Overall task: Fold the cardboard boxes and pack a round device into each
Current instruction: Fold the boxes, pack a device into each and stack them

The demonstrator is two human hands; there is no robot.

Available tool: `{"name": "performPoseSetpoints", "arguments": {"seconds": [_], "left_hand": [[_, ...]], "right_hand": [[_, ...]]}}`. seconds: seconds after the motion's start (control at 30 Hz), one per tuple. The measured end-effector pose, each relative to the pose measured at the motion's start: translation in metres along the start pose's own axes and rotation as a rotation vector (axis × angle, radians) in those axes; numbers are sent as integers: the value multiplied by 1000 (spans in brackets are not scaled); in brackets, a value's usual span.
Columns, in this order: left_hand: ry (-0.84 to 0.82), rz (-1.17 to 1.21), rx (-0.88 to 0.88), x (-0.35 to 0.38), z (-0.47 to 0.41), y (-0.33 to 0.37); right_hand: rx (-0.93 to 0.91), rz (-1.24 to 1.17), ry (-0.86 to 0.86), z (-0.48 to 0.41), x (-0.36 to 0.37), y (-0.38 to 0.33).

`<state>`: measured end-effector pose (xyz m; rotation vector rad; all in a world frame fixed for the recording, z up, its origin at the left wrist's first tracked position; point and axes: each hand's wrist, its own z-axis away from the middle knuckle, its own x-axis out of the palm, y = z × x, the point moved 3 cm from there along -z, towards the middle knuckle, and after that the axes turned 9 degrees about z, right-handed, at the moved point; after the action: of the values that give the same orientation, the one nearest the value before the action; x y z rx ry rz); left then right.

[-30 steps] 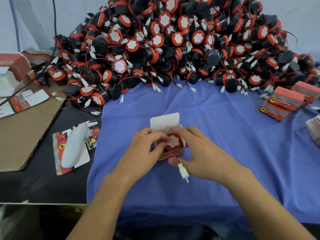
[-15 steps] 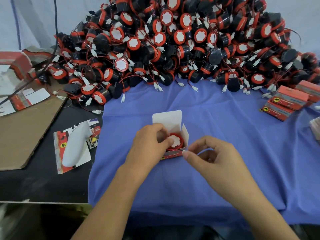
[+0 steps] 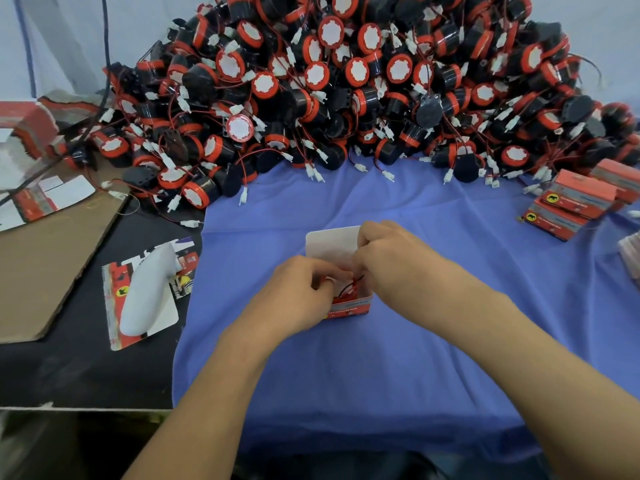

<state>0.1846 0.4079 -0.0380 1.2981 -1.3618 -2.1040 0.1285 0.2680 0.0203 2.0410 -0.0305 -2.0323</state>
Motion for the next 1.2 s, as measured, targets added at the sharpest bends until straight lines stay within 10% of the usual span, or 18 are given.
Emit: {"name": "performPoseSetpoints", "arguments": {"seconds": [0.87, 1.2], "left_hand": [[-101, 167, -40, -8, -4, -1], [-85, 203, 5, -8, -3, -4]], "right_hand": [[49, -28, -289, 0, -2, -2], [400, -315, 36, -3, 10, 9]]}}
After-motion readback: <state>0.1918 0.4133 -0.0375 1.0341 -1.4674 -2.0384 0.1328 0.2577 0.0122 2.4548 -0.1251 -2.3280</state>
